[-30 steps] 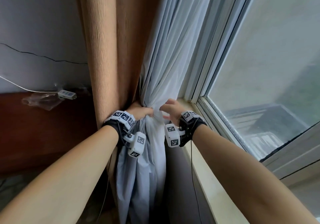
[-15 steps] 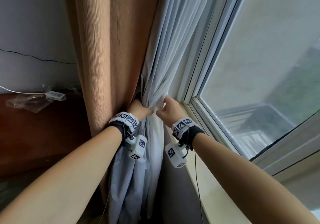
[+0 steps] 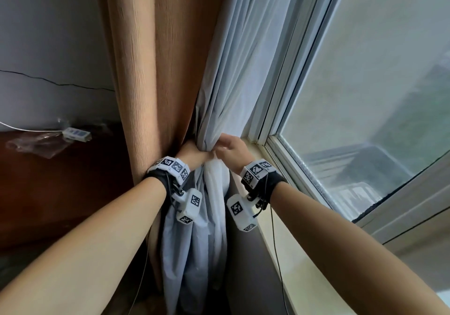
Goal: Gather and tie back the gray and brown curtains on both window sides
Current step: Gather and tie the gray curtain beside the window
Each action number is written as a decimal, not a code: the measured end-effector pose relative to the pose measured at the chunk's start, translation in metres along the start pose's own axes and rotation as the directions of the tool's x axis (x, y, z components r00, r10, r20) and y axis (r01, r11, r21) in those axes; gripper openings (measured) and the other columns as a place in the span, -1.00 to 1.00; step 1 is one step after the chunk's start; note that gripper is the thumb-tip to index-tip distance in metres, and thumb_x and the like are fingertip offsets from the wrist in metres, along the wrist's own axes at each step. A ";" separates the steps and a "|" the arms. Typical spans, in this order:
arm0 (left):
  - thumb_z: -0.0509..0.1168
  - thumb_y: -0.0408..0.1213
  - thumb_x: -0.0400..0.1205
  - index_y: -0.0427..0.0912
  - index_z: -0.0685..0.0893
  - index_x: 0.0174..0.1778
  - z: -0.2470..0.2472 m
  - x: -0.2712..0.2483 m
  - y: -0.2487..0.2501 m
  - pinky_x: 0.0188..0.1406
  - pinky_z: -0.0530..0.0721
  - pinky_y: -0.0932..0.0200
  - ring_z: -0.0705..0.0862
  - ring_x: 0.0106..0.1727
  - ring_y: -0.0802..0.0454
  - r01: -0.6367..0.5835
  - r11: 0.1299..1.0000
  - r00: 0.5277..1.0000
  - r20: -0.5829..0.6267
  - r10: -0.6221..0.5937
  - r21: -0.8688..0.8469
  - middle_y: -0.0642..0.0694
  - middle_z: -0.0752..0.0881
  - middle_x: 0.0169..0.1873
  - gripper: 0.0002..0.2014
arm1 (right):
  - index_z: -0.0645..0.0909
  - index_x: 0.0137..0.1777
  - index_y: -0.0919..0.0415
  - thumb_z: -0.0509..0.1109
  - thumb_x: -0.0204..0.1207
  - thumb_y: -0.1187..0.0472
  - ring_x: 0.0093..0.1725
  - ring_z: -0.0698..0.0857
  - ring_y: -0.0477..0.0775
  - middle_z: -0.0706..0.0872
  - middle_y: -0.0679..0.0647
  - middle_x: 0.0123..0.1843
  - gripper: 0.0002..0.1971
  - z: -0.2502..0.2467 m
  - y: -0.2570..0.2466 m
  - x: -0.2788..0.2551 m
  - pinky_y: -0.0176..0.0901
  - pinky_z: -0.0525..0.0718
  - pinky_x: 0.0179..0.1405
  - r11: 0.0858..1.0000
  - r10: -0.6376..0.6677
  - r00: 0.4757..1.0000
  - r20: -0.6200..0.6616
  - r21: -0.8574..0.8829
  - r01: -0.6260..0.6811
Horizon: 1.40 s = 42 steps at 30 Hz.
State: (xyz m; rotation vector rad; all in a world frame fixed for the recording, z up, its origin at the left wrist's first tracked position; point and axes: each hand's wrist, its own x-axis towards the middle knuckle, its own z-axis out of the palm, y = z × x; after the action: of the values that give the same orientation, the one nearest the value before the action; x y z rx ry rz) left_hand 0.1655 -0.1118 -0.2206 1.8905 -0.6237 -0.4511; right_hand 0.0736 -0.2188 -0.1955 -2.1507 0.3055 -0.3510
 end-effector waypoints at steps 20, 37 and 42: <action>0.50 -0.32 0.32 -0.24 0.66 0.10 -0.018 0.005 -0.001 -0.01 0.61 0.16 0.68 0.02 -0.11 0.190 0.981 0.981 -0.018 -0.191 -0.033 -0.18 0.73 0.03 -0.58 | 0.73 -0.20 0.25 0.44 0.38 0.19 -0.23 0.68 0.10 0.74 0.12 -0.25 -0.87 -0.001 0.035 0.036 0.01 0.68 -0.17 0.919 0.360 0.919 -0.160 0.234 -0.319; 0.60 -0.19 0.30 -0.23 0.66 0.24 0.002 0.007 0.002 0.23 0.63 0.12 0.69 0.23 0.00 0.013 0.996 1.000 -0.012 -0.011 0.089 -0.10 0.73 0.14 -0.42 | 0.55 -0.01 0.33 0.19 0.44 0.44 -0.08 0.71 0.30 0.77 0.22 -0.09 -0.82 0.005 -0.014 -0.002 0.04 0.68 -0.12 0.938 -0.058 0.997 -0.053 -0.344 0.037; 0.61 -0.12 0.41 -0.23 0.62 0.33 -0.008 0.000 0.000 0.19 0.57 0.18 0.67 0.23 -0.03 0.090 0.996 0.993 -0.076 -0.091 -0.011 -0.10 0.71 0.12 -0.40 | 0.73 -0.19 0.13 0.12 0.30 0.57 0.05 0.79 0.11 0.82 0.05 -0.13 -0.58 0.006 0.008 0.010 0.04 0.70 0.26 0.993 0.065 0.991 -0.121 0.102 -0.053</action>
State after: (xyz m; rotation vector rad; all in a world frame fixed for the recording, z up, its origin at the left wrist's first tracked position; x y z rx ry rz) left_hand 0.1699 -0.1054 -0.2171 1.9245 -0.4870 -0.4367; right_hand 0.0842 -0.2218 -0.2044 -2.0229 0.4132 -0.4576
